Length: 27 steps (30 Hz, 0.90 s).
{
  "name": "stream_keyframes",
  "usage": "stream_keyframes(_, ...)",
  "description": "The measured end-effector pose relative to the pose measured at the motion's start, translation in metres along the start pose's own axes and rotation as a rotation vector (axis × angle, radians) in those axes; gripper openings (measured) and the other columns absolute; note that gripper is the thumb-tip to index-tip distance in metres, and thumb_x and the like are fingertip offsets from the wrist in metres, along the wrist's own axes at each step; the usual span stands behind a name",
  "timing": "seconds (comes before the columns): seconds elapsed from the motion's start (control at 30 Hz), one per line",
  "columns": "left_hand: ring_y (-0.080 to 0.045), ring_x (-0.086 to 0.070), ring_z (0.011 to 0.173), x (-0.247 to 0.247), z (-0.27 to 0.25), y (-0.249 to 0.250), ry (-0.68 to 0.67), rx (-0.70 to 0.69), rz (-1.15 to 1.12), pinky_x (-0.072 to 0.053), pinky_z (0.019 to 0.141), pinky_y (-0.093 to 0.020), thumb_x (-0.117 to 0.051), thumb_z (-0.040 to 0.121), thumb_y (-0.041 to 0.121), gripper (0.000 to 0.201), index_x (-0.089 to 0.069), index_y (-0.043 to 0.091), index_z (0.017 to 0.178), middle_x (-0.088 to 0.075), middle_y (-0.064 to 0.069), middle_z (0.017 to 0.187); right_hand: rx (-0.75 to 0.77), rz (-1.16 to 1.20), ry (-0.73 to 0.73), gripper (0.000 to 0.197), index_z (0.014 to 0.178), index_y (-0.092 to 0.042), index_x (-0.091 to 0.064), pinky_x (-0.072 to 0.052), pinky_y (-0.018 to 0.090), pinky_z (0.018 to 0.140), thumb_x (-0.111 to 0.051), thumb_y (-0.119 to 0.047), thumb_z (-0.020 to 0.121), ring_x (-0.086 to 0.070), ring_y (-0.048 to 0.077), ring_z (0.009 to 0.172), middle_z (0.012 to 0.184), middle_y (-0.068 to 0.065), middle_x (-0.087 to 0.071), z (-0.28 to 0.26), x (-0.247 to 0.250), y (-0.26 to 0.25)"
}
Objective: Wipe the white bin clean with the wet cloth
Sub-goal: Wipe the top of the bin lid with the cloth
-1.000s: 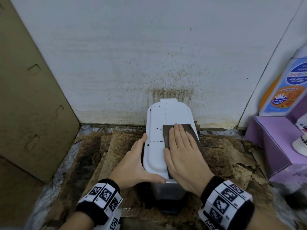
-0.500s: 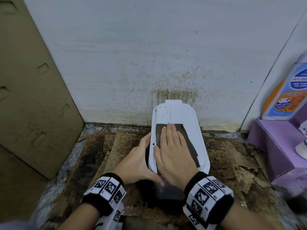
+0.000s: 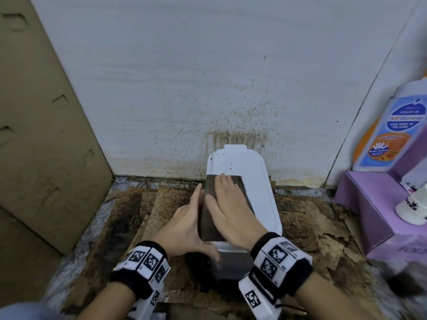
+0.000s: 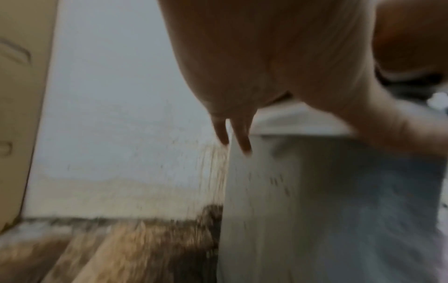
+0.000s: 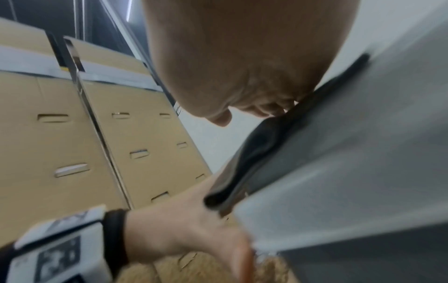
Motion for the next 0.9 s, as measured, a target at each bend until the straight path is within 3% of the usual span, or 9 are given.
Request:
stream_keyframes(0.1,-0.011,-0.026,0.15,0.022,0.0,-0.001,-0.126,0.111,0.032,-0.03,0.121,-0.035,-0.093,0.066,0.049,0.154,0.03,0.03,0.157,-0.023,0.009,0.163,0.011,0.076,0.158,0.058,0.161,-0.014,-0.01,0.001,0.027,0.124,-0.027,-0.035,0.109,0.0,0.009,0.154,0.168,0.0,-0.008,-0.016,0.022,0.028)
stream_keyframes(0.17,-0.012,-0.04,0.14,0.037,-0.001,-0.002,-0.082,0.163,0.133,-0.04,0.112,-0.031,-0.082,0.087,0.03,0.12,0.011,0.024,0.163,-0.033,0.007,0.157,-0.01,0.06,0.247,0.053,0.158,-0.016,-0.021,-0.005,0.023,0.121,-0.028,-0.034,0.109,-0.013,0.008,0.151,0.165,0.0,-0.022,-0.025,0.03,0.054)
stream_keyframes(0.27,-0.017,-0.055,0.122,0.044,0.0,0.006,0.301,0.072,0.202,-0.047,0.1,-0.032,-0.058,0.101,0.017,0.057,-0.035,0.018,0.154,-0.055,0.004,0.127,-0.066,0.061,0.227,0.055,0.158,-0.02,-0.023,-0.005,0.024,0.122,-0.026,-0.042,0.108,-0.009,0.005,0.151,0.165,-0.004,-0.019,-0.036,0.027,0.084)
stream_keyframes(0.37,-0.014,-0.054,0.122,0.03,0.002,0.036,0.595,-0.077,0.111,-0.046,0.102,-0.034,-0.053,0.103,0.023,0.034,-0.055,0.018,0.137,-0.059,0.005,0.125,-0.057,0.112,0.178,0.062,0.16,-0.027,-0.012,-0.004,0.031,0.126,-0.022,-0.053,0.105,0.004,-0.001,0.152,0.167,-0.015,0.001,-0.04,0.011,0.095)
stream_keyframes(0.47,-0.01,-0.043,0.13,0.005,0.005,0.066,0.582,-0.112,0.135,-0.037,0.108,-0.026,-0.052,0.103,0.038,0.04,-0.053,0.02,0.139,-0.051,0.007,0.136,-0.054,0.172,0.211,0.062,0.16,-0.032,-0.009,-0.006,0.032,0.125,-0.021,-0.057,0.104,0.005,-0.003,0.151,0.166,-0.021,0.005,-0.039,0.004,0.096)
stream_keyframes(0.6,-0.015,-0.014,0.152,-0.024,0.012,0.082,0.442,0.045,0.211,-0.02,0.124,-0.031,-0.043,0.099,0.062,0.075,-0.03,0.015,0.157,-0.021,-0.002,0.163,-0.045,0.141,0.251,0.064,0.16,-0.033,-0.01,-0.004,0.028,0.123,-0.015,-0.061,0.102,0.001,-0.001,0.151,0.166,-0.019,0.004,-0.038,0.002,0.099)
stream_keyframes(0.73,-0.017,0.006,0.158,-0.037,0.016,0.084,0.437,0.07,0.215,-0.009,0.129,-0.035,-0.037,0.102,0.061,0.088,-0.008,0.005,0.163,0.0,-0.009,0.171,-0.048,0.156,0.264,0.071,0.159,-0.035,-0.011,-0.001,0.023,0.119,-0.009,-0.067,0.096,0.0,-0.002,0.15,0.165,-0.02,0.004,-0.037,-0.002,0.101)
stream_keyframes(0.9,-0.014,0.009,0.158,-0.034,0.024,0.073,0.415,0.068,0.136,-0.002,0.127,-0.03,-0.045,0.1,0.06,0.093,0.001,0.01,0.164,0.006,-0.003,0.173,-0.04,0.198,0.28,0.071,0.159,-0.037,-0.01,0.001,0.02,0.119,-0.005,-0.066,0.094,0.004,-0.005,0.15,0.165,-0.021,0.005,-0.037,-0.003,0.102)
Point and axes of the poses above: each hand's wrist, its own z-axis towards the middle knuckle, its own x-axis out of the back of the hand, y = z × x, the point moved 2 cm from there along z, towards the middle knuckle
